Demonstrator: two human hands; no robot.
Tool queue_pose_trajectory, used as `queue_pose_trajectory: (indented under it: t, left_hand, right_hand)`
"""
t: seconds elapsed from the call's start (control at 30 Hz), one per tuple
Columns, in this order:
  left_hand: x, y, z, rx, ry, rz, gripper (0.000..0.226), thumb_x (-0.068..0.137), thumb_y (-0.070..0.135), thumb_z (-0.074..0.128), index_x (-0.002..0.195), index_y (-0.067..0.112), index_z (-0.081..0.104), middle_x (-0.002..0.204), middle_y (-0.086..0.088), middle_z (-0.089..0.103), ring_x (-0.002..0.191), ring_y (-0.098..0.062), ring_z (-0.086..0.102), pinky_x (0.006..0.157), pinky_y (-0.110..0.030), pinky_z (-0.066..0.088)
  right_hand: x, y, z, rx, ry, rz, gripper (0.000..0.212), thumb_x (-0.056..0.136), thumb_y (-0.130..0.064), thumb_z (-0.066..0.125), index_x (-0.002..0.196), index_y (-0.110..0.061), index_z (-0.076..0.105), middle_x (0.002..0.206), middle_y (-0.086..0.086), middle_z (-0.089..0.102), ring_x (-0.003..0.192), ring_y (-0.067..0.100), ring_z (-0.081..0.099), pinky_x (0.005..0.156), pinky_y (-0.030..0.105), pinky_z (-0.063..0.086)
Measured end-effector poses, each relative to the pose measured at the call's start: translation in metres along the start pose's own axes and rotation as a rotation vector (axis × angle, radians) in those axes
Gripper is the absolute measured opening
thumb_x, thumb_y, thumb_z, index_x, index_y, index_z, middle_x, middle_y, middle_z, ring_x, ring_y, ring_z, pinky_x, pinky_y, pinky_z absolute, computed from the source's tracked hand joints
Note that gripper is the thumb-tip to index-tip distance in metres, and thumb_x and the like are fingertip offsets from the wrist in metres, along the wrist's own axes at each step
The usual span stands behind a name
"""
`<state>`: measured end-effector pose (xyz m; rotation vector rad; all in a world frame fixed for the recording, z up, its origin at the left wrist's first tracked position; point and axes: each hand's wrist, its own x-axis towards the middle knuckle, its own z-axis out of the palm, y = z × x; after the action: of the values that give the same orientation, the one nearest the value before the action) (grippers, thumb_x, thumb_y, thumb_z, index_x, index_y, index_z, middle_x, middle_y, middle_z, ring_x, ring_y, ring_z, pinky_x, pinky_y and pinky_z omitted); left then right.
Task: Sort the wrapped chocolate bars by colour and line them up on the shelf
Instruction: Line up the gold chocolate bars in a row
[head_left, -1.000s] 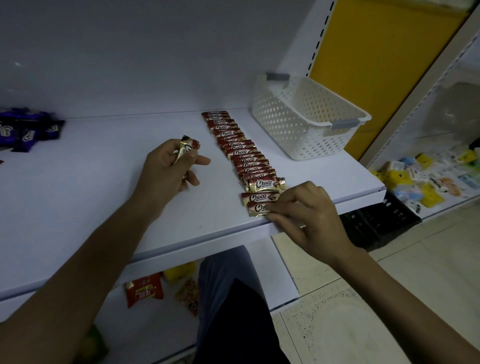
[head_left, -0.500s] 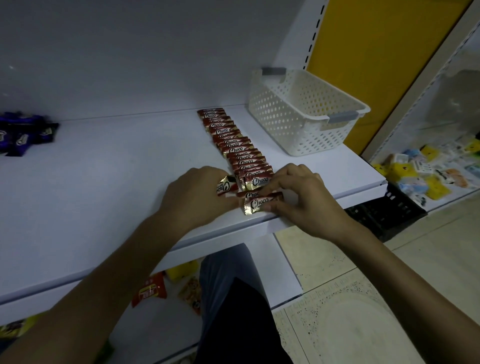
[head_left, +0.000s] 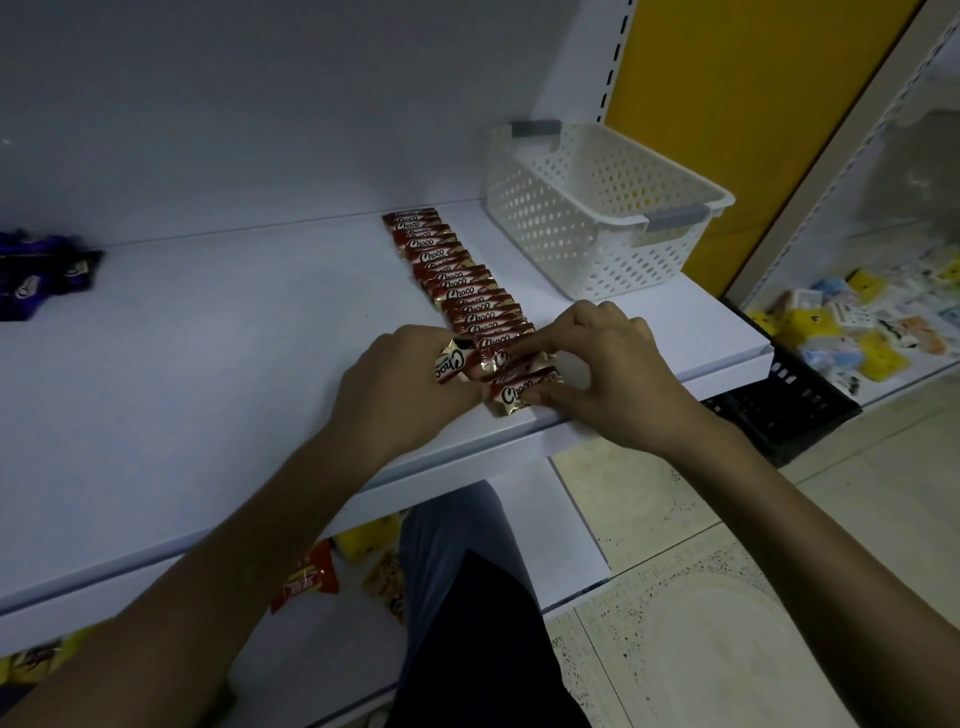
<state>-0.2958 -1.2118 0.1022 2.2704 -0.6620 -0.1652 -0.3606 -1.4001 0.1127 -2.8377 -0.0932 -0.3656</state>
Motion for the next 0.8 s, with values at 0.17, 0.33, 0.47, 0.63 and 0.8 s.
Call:
queue_pose_trajectory:
  t: [0.17,0.33,0.47,0.63,0.8]
  left_hand:
    - [0.008,0.003,0.002,0.039,0.004,-0.032,0.031,0.084,0.042,0.069,0.062,0.029,0.051,0.061,0.015,0.053,0.058,-0.002,0.051,0.051,-0.022,0.03]
    - [0.015,0.003,-0.001,0.042,-0.061,-0.058,0.028,0.08,0.04,0.073,0.063,0.028,0.054,0.063,0.013,0.056,0.063,-0.007,0.055,0.055,-0.023,0.035]
    - [0.017,0.003,-0.003,0.023,-0.102,-0.07,0.029,0.08,0.038,0.074,0.062,0.026,0.054,0.063,0.01,0.057,0.062,-0.008,0.054,0.056,-0.024,0.035]
    - [0.018,0.004,-0.003,0.056,-0.116,-0.061,0.024,0.08,0.04,0.073,0.069,0.027,0.056,0.069,0.013,0.059,0.067,-0.005,0.056,0.056,-0.023,0.035]
    - [0.016,0.003,-0.005,0.028,-0.122,-0.034,0.024,0.083,0.036,0.071,0.067,0.025,0.056,0.064,0.011,0.058,0.06,-0.003,0.054,0.054,-0.022,0.033]
  right_hand:
    - [0.002,0.005,0.0,0.033,0.021,0.037,0.048,0.079,-0.041,0.07,0.125,-0.029,0.058,0.111,-0.003,0.058,0.105,0.017,0.046,0.08,0.027,0.021]
    - [-0.002,0.011,0.0,0.002,0.038,0.195,0.058,0.071,-0.058,0.069,0.117,-0.025,0.057,0.106,-0.006,0.058,0.101,0.015,0.049,0.082,0.03,0.027]
    - [-0.007,0.015,0.001,0.061,0.013,0.259,0.045,0.069,-0.059,0.069,0.098,-0.026,0.065,0.097,-0.005,0.06,0.095,0.014,0.051,0.082,0.034,0.033]
    - [-0.009,0.011,0.001,0.466,0.032,0.316,0.024,0.071,-0.029,0.08,0.072,-0.029,0.057,0.075,-0.006,0.063,0.073,0.015,0.057,0.071,0.039,0.049]
    - [-0.006,0.016,0.005,0.586,0.086,0.283,0.016,0.075,-0.018,0.078,0.073,-0.024,0.063,0.069,-0.006,0.067,0.063,0.01,0.058,0.061,0.028,0.047]
